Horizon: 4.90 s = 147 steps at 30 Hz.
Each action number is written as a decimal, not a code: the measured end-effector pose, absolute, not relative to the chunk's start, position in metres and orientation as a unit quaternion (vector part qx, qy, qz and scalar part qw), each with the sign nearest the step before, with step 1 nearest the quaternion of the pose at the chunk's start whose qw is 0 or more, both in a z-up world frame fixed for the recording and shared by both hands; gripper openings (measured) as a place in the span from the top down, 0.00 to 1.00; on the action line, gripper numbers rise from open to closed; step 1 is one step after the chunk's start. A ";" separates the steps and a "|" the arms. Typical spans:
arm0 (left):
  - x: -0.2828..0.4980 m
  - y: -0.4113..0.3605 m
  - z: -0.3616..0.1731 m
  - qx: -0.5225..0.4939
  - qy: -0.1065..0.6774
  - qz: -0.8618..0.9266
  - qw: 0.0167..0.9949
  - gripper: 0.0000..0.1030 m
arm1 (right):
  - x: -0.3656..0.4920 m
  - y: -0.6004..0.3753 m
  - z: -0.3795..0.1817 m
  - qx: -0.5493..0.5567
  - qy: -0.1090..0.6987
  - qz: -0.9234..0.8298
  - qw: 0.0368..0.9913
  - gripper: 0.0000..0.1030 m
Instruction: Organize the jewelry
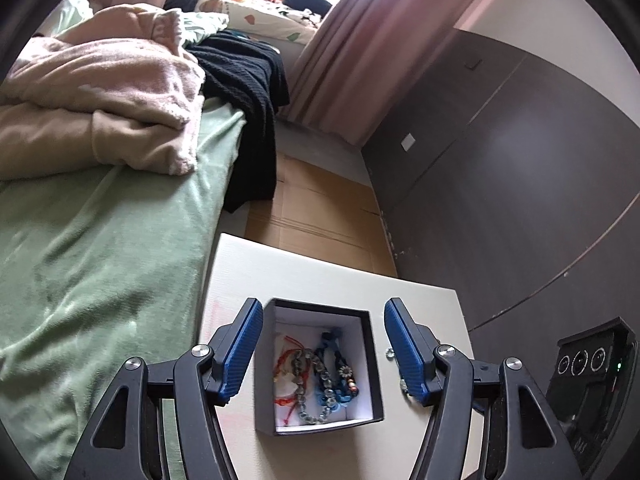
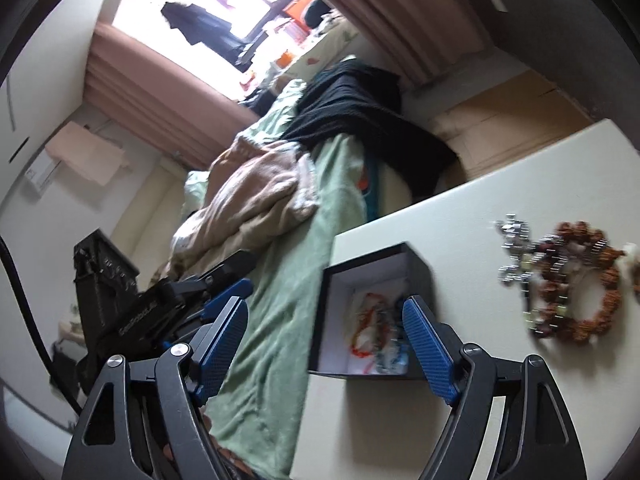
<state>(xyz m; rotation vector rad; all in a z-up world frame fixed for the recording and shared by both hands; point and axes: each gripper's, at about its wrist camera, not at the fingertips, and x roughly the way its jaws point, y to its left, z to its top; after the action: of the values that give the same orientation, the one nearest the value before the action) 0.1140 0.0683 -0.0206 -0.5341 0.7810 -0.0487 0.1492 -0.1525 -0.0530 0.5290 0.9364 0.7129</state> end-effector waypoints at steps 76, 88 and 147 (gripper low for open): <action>0.171 -0.154 -0.108 0.004 0.457 -0.063 0.887 0.90 | 0.174 -0.367 -0.076 0.347 0.478 0.092 0.802 0.00; 0.163 -0.099 -0.058 -0.098 0.426 -0.094 0.895 0.90 | 0.180 -0.342 -0.084 0.328 0.491 0.113 0.799 0.08; 0.096 0.016 0.023 -0.203 0.325 -0.066 0.921 0.90 | 0.158 -0.302 -0.093 0.206 0.524 0.124 0.817 0.81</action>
<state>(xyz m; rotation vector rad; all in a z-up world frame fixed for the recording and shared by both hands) 0.0963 0.0165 0.0229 -0.4171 0.6672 -0.1364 0.1585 -0.3021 -0.0925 0.4391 1.1166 0.2652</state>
